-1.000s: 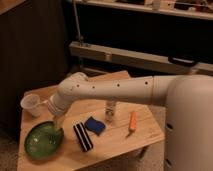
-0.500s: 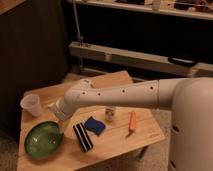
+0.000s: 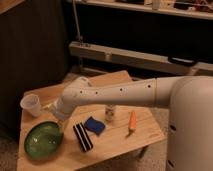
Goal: Pick up the ceramic bowl
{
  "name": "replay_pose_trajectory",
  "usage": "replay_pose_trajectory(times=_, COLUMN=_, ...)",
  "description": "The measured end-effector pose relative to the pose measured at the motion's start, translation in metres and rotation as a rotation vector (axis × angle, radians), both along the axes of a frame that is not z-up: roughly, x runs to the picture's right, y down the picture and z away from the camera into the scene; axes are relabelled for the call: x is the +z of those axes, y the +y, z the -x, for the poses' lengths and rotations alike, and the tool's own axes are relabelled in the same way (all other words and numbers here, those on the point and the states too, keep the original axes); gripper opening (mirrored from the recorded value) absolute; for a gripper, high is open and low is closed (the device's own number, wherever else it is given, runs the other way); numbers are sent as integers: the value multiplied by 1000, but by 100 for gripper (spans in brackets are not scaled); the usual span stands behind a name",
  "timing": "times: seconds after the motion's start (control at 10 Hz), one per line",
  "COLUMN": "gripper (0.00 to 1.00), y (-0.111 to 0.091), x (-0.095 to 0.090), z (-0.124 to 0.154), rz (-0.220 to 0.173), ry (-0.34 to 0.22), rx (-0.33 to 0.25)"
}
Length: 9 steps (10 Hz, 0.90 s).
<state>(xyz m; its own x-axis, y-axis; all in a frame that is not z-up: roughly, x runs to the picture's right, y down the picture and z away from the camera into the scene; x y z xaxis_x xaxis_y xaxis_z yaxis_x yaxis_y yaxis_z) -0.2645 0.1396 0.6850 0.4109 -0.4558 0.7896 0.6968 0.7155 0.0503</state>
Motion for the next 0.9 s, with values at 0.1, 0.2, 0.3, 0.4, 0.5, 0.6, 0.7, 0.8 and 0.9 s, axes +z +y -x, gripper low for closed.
replay_pose_trajectory(times=0.1, gripper=79, y=3, x=-1, z=3, rz=-53, ry=-47, rx=-108)
replay_pose_trajectory(times=0.2, gripper=79, y=4, x=-2, z=5, rz=-102, ry=-90, rx=-212)
replay_pose_trajectory(times=0.3, gripper=79, y=5, x=-3, z=8, rz=-141, ry=-132, rx=-300)
replay_pose_trajectory(times=0.4, gripper=79, y=7, x=-2, z=9, rz=-194, ry=-194, rx=-416)
replay_pose_trajectory(times=0.5, gripper=79, y=9, x=-1, z=8, rz=-227, ry=-227, rx=-485)
replay_pose_trajectory(times=0.6, gripper=79, y=9, x=-1, z=6, rz=-247, ry=-240, rx=-511)
replay_pose_trajectory(times=0.7, gripper=79, y=8, x=0, z=4, rz=-264, ry=-249, rx=-532)
replay_pose_trajectory(times=0.8, gripper=79, y=8, x=0, z=3, rz=-265, ry=-249, rx=-532)
replay_pose_trajectory(times=0.9, gripper=79, y=8, x=-1, z=4, rz=-265, ry=-250, rx=-533)
